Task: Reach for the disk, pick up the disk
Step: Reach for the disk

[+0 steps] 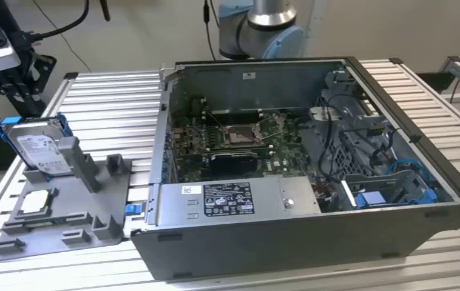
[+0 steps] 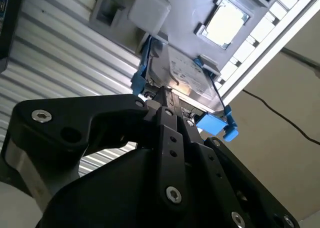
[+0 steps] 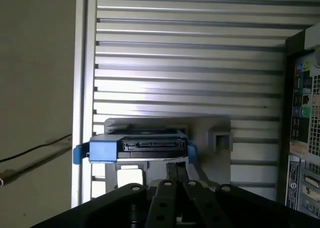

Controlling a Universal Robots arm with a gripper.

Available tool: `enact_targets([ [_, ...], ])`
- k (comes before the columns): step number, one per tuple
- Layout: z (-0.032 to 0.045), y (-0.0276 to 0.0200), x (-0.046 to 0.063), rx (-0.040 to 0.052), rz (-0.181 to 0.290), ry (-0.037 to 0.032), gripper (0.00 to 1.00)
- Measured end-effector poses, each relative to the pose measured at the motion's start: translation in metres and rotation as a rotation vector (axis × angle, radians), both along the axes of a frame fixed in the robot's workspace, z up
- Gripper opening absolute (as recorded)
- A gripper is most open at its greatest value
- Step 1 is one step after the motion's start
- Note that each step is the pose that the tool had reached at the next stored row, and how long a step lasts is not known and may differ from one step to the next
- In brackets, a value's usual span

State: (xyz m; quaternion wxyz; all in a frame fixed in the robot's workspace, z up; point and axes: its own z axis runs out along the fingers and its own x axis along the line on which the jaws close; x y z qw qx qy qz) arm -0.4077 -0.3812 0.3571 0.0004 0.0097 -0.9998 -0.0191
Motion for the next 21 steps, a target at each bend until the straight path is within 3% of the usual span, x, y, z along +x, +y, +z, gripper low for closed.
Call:
enact_targets([
  [14, -0.0001, 0.0074, -0.042, 0.0000, 0.004, 0.0000, 0.00],
  [21, -0.0002, 0.0072, -0.052, 0.0000, 0.012, 0.0000, 0.00],
])
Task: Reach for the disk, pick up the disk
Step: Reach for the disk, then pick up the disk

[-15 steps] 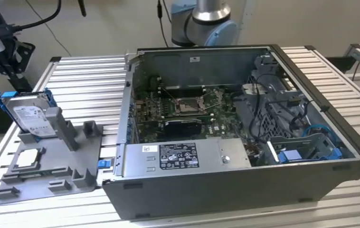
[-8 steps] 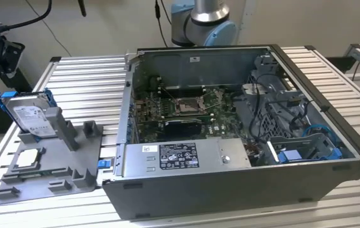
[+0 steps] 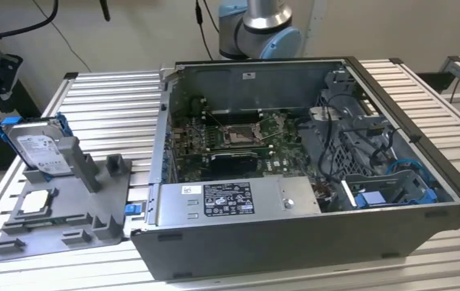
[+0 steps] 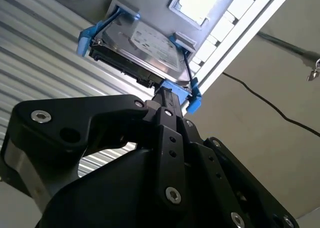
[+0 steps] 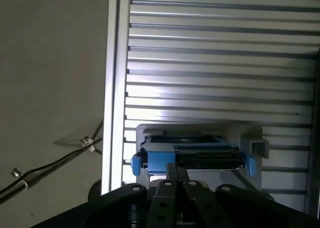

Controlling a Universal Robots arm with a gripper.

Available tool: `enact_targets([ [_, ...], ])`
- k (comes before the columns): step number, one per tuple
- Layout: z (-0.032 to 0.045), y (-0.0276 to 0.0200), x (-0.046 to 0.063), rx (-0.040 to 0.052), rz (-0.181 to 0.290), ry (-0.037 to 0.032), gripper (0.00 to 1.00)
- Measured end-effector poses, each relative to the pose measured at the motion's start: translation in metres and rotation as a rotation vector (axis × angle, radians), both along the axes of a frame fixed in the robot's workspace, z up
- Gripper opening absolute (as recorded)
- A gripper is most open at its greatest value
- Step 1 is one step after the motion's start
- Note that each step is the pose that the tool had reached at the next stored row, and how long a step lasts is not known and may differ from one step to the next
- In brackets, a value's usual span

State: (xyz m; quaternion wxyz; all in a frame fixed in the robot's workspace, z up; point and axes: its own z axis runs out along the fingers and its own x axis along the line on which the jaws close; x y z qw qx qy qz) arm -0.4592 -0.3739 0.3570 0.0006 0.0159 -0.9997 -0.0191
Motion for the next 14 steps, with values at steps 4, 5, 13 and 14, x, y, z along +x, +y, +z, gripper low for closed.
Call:
enact_targets([
  [4, -0.0001, -0.0019, -0.0013, 0.0000, 0.003, 0.0000, 0.00],
  [5, -0.0002, -0.0023, -0.0017, 0.0000, 0.004, -0.0001, 0.00],
  [13, -0.0005, -0.0038, -0.0061, 0.0001, 0.010, -0.0001, 0.00],
  [14, -0.0005, -0.0038, -0.0067, 0.0000, 0.011, 0.0000, 0.00],
])
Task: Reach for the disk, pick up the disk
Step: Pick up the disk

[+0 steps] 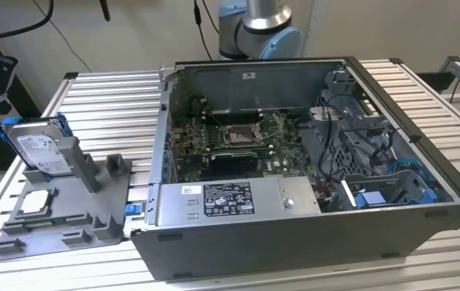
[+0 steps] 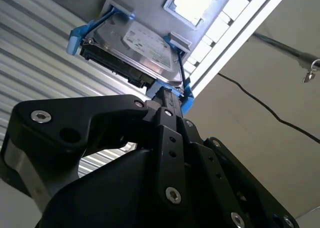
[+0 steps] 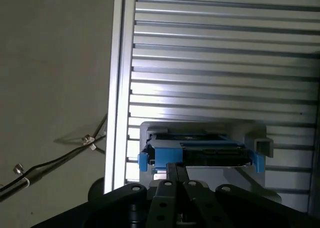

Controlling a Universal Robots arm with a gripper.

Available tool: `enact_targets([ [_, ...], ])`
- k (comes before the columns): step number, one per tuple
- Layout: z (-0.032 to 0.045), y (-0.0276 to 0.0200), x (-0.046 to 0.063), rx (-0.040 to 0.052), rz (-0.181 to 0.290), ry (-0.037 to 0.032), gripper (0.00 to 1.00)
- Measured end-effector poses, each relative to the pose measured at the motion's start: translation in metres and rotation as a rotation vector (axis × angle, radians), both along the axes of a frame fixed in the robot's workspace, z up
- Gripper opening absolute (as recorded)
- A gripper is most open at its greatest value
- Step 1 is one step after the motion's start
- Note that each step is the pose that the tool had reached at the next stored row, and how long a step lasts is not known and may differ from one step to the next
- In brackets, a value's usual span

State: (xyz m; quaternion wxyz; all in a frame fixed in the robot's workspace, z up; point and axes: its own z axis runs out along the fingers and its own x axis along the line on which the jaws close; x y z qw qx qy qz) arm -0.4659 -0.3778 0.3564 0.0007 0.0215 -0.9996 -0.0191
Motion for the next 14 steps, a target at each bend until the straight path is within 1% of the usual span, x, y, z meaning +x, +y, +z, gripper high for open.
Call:
enact_targets([
  [4, -0.0001, 0.0000, -0.0019, 0.0000, 0.003, 0.0000, 0.00],
  [14, -0.0001, 0.0000, -0.0020, 0.0000, 0.007, 0.0000, 0.00],
])
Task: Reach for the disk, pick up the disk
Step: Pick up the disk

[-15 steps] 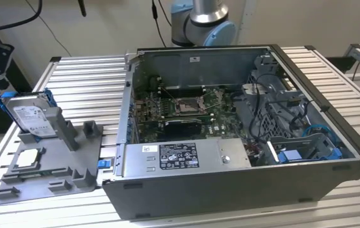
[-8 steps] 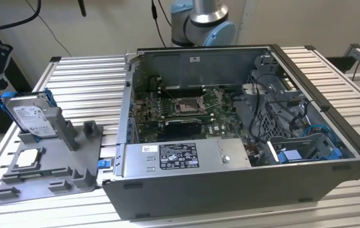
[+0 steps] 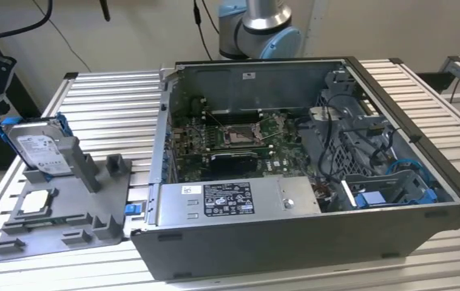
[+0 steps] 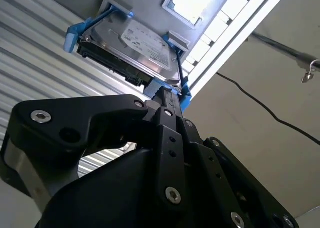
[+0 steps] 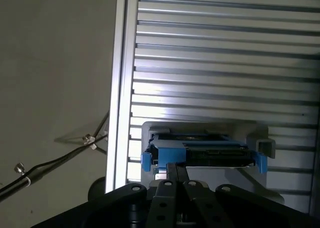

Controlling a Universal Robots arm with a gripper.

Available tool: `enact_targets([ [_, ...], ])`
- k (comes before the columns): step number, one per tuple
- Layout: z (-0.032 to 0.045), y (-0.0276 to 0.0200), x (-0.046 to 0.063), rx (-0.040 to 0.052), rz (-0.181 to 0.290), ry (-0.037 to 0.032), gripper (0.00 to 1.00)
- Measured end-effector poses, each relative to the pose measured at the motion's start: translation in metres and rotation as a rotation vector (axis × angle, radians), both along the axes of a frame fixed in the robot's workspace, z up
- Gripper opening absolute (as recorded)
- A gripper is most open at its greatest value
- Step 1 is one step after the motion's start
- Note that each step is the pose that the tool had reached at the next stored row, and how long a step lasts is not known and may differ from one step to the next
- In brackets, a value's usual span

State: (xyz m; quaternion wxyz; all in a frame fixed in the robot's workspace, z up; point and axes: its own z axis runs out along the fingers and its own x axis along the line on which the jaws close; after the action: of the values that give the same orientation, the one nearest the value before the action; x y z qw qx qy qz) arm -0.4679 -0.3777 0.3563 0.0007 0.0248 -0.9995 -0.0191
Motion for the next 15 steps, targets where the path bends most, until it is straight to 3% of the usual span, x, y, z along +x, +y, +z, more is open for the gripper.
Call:
enact_targets([
  [8, 0.0000, 0.0000, 0.0000, 0.0000, 0.022, -0.0001, 0.00],
  [15, 0.0000, 0.0000, 0.0000, 0.0000, 0.127, 0.0000, 0.00],
])
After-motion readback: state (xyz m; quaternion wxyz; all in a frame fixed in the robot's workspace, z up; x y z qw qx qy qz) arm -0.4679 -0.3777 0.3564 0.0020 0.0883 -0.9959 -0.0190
